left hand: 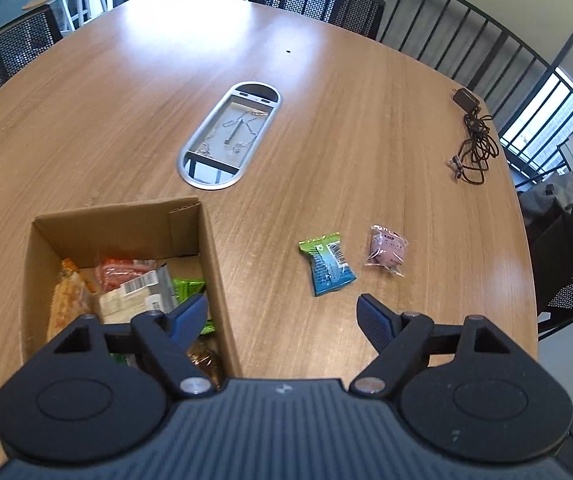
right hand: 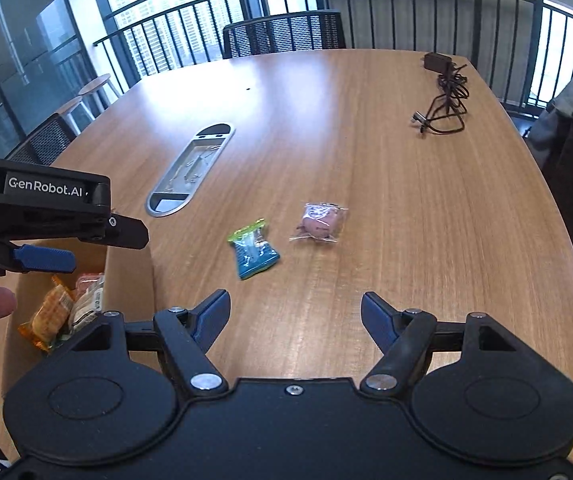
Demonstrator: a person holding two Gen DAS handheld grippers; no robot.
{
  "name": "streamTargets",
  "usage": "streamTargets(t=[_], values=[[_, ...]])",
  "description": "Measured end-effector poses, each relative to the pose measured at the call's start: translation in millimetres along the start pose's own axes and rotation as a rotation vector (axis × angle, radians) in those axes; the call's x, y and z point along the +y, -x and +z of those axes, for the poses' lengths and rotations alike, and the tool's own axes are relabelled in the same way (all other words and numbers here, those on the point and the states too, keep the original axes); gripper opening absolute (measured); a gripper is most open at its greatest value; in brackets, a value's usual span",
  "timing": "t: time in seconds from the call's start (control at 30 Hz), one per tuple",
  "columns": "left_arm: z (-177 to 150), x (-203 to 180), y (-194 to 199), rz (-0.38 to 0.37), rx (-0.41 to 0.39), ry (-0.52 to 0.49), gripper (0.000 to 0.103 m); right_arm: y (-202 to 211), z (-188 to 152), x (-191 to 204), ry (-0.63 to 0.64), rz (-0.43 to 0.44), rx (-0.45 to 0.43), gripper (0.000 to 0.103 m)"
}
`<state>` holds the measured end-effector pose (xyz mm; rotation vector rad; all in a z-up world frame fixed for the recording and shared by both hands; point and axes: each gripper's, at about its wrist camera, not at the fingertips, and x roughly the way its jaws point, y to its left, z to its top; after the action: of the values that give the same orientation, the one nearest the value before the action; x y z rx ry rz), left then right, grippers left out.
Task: Organize snacks
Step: 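Move both open grippers back toward the last two packets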
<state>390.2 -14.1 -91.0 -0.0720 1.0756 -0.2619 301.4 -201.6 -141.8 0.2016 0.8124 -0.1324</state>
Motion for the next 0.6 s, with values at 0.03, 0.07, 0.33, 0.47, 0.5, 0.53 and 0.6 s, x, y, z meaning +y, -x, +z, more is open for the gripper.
streamTargets(t=[0.03, 0.07, 0.33, 0.47, 0.5, 0.53, 0.6], values=[[2, -1, -3, -0.002, 0.004, -0.004, 0.081, -2, 1, -2, -0.005, -0.004, 0.002, 0.072], [3, -2, -7, -0.004, 0.009, -0.007, 0.081, -5, 2, -4, -0.011, -0.009, 0.004, 0.072], [17, -8, -38, -0.015, 0.058, -0.007, 0.079, -26, 10, -13, -0.032, -0.024, 0.030, 0.072], [23, -11, -57, -0.021, 0.086, -0.001, 0.077, -41, 16, -18, -0.042, -0.025, 0.051, 0.072], [24, -13, -63, -0.022, 0.094, -0.002, 0.076, -44, 18, -19, -0.044, -0.025, 0.055, 0.071], [25, -14, -69, -0.023, 0.102, -0.004, 0.075, -48, 19, -20, -0.047, -0.025, 0.061, 0.071], [28, -15, -80, -0.025, 0.116, 0.002, 0.073, -56, 21, -23, -0.052, -0.022, 0.076, 0.070]])
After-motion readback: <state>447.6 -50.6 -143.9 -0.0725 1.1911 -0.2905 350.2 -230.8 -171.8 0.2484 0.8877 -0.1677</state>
